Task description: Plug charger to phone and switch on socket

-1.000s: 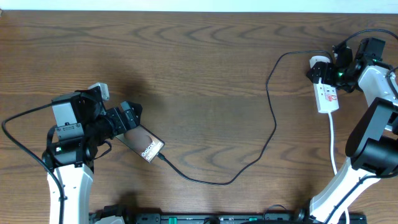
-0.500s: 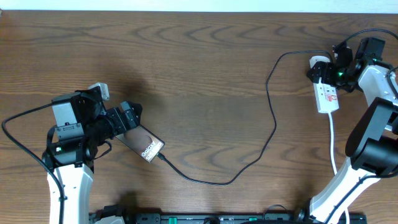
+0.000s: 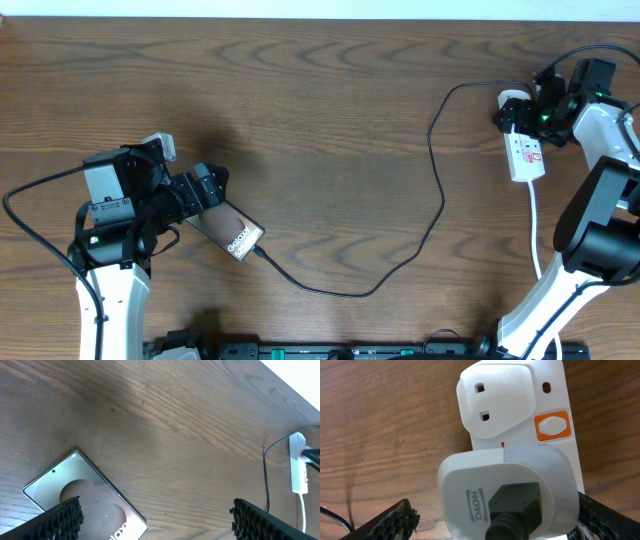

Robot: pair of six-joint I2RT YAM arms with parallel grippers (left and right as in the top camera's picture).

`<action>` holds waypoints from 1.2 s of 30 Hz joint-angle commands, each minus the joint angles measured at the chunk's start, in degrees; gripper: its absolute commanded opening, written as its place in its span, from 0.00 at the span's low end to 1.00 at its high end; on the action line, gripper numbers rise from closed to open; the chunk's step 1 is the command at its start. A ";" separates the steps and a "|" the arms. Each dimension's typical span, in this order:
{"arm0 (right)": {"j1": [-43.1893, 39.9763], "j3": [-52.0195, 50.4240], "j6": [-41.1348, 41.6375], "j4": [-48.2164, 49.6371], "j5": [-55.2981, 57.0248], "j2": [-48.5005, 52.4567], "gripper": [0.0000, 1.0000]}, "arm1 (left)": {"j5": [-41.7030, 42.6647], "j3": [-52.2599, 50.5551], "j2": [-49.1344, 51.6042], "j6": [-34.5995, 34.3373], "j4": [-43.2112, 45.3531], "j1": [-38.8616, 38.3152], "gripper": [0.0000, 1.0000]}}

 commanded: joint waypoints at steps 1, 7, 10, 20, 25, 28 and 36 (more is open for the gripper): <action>5.38 -4.11 4.70 -5.86 -13.33 2.75 0.87 | -0.72 0.52 0.17 0.96 -0.22 -0.11 0.93; 5.31 -4.09 4.68 -4.59 -12.22 2.73 0.86 | -0.72 0.52 0.17 0.98 -0.42 -0.11 0.93; 4.98 -4.02 4.68 -3.50 -10.88 2.69 0.86 | -1.99 0.52 0.17 0.96 -0.92 -0.11 0.93; 3.69 -3.56 4.61 -2.91 -4.83 2.38 0.86 | -3.72 0.52 0.17 0.94 -2.16 -0.11 0.93; 2.32 -2.80 4.22 -2.91 -3.56 2.21 0.86 | -3.69 0.52 0.17 0.96 -2.56 -0.13 0.93; 1.55 -2.10 4.20 -2.95 -3.39 2.19 0.87 | -3.72 0.52 0.17 0.96 -2.58 -0.11 0.93; 0.50 -0.52 3.96 -3.19 -3.41 2.19 0.87 | -3.72 0.52 0.17 0.96 -2.56 -0.11 0.93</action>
